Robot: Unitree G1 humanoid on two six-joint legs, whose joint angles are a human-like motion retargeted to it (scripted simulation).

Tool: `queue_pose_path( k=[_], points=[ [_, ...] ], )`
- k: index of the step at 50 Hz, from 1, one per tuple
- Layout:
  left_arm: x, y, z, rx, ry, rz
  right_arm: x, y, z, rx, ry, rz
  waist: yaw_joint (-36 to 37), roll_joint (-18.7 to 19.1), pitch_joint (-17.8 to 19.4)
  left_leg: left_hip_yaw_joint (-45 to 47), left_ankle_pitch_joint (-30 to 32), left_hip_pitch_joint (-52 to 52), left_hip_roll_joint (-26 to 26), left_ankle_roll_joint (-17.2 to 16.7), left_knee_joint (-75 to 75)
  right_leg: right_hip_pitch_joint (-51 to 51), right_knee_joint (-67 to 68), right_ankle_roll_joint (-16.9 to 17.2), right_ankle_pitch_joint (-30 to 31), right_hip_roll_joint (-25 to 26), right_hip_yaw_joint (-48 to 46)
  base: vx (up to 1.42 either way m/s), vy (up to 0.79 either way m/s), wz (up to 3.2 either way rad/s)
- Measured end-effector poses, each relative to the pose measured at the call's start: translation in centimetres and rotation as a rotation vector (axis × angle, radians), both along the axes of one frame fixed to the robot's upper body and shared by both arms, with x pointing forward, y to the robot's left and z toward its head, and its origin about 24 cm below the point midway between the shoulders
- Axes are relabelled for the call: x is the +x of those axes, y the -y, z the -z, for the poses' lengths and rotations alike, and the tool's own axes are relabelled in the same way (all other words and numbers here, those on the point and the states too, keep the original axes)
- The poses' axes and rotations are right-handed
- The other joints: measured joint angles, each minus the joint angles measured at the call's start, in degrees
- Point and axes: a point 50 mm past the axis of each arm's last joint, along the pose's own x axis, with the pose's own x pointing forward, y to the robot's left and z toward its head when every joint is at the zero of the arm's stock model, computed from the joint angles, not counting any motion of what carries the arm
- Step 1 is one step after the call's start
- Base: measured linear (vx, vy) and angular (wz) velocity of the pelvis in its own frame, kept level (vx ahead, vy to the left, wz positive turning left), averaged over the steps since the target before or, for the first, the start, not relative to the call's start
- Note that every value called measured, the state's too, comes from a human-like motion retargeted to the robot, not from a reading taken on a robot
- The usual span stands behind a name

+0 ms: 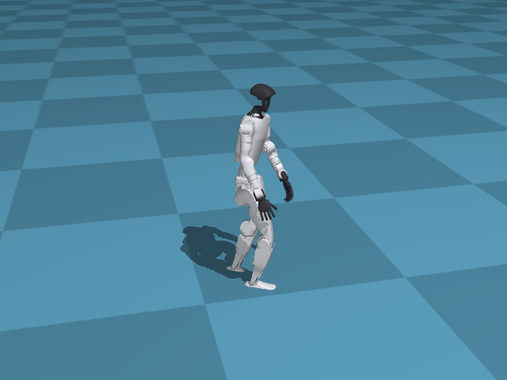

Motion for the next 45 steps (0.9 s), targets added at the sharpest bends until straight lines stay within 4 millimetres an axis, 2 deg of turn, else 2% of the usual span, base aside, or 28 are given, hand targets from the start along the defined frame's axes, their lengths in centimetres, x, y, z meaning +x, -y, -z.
queue_pose_path(
  k=[5, 10, 15, 17, 18, 21, 23, 28, 30, 35, 45],
  points=[
    [-1.4, -0.5, 0.9, 0.031, -0.076, 0.031, 0.5, -0.9, -0.2, 0.05, 0.014, -0.018, 0.1, -1.1, -1.2, 3.2, 2.6, -1.5, 0.3, -0.1, -2.9, -0.9, 5.9, -1.1, -4.0, -5.8, -4.4, -0.19, -0.08, -0.71],
    [-3.2, -1.2, 2.0, 0.049, -0.166, 0.058, 0.7, -1.6, -0.4, 0.09, 0.026, -0.043, 0.6, -2.7, -2.2, 5.1, 4.7, -1.8, -0.3, 0.0, -5.1, 1.7, 13.7, -2.4, -7.9, -14.2, -6.3, -0.16, -0.14, -0.52],
    [-4.6, -2.2, 2.5, 0.074, -0.231, 0.087, 0.6, -2.2, -0.4, 0.107, 0.023, -0.081, 1.7, -4.5, -2.8, 6.0, 6.6, -1.6, -1.0, 0.0, -7.0, 6.8, 15.7, -2.0, -8.7, -20.8, -5.4, -0.13, -0.18, -0.37],
    [-5.0, -2.9, 2.6, 0.089, -0.249, 0.093, 0.5, -2.5, -0.3, 0.11, 0.015, -0.102, 2.4, -5.0, -2.8, 6.4, 7.5, -1.0, -0.5, 0.0, -8.3, 9.2, 14.1, -1.3, -8.3, -21.7, -5.1, -0.11, -0.2, -0.45],
    [-5.0, -3.5, 2.5, 0.1, -0.255, 0.095, 0.6, -2.7, -0.3, 0.113, 0.013, -0.114, 3.1, -4.4, -2.6, 6.3, 8.5, 0.4, 0.9, -0.3, -10.7, 11.2, 11.8, -1.1, -7.7, -20.5, -5.6, -0.1, -0.21, -0.53],
    [-5.6, -4.1, 2.6, 0.117, -0.278, 0.095, 0.1, -3.1, 0.0, 0.111, -0.012, -0.147, 4.1, -6.2, -2.1, 7.0, 9.2, 0.4, 0.5, -0.4, -10.1, 13.5, 9.8, 0.2, -8.3, -21.7, -4.6, -0.15, -0.22, -0.37],
    [-5.5, -5.0, 2.4, 0.135, -0.284, 0.092, 0.2, -3.6, 0.0, 0.115, -0.022, -0.174, 5.1, -5.3, -2.1, 7.2, 8.6, -0.1, 3.3, -1.0, -9.1, 16.0, 4.8, 0.1, -8.5, -18.5, -5.6, -0.12, -0.24, -0.46],
    [-5.6, -5.0, 2.5, 0.145, -0.297, 0.103, -0.7, -3.6, 0.6, 0.102, -0.076, -0.214, 6.2, -6.7, -0.6, 7.4, 7.6, -2.7, 4.5, -1.9, -2.5, 17.7, 2.7, -0.2, -12.0, -17.9, -6.5, -0.16, -0.24, -0.3],
    [-4.6, -4.8, 2.1, 0.142, -0.284, 0.12, -0.4, -3.2, 0.5, 0.092, -0.085, -0.219, 7.2, -2.9, -0.9, 6.7, 5.4, -6.1, 10.4, -3.3, 3.1, 20.1, -4.7, -1.7, -9.2, -11.3, -8.7, -0.11, -0.23, -0.44],
    [-3.8, -2.8, 2.0, 0.11, -0.266, 0.196, -1.9, -1.7, 1.2, 0.06, -0.145, -0.197, 7.3, -2.4, 1.1, 4.3, 5.0, -9.6, 12.4, -5.1, 11.7, 20.2, -3.4, -2.1, -9.4, -9.5, -8.9, -0.15, -0.18, -0.24],
    [-1.8, 0.9, 1.1, 0.088, -0.221, 0.394, -2.7, 3.1, 1.0, -0.022, -0.165, -0.091, 6.2, 2.7, 0.8, 2.7, -2.2, -13.1, 18.1, -5.4, 19.0, 19.2, -6.7, -3.3, -6.2, -3.3, -8.6, -0.08, -0.1, -0.29]
  ],
)
